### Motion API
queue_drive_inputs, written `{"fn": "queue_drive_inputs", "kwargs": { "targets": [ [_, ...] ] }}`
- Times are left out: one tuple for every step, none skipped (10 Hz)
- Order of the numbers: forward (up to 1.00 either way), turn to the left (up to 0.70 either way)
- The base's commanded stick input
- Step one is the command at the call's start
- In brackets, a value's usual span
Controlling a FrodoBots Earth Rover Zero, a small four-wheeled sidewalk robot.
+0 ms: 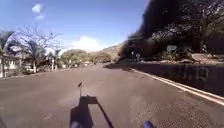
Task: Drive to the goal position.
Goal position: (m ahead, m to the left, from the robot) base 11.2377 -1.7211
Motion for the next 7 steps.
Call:
{"fn": "queue_drive_inputs", "kwargs": {
  "targets": [
    [0.70, 0.00],
    [0.70, 0.00],
    [0.70, 0.00],
    [0.70, 0.00],
    [0.70, 0.00],
    [0.70, 0.00],
    [0.70, 0.00]
  ]
}}
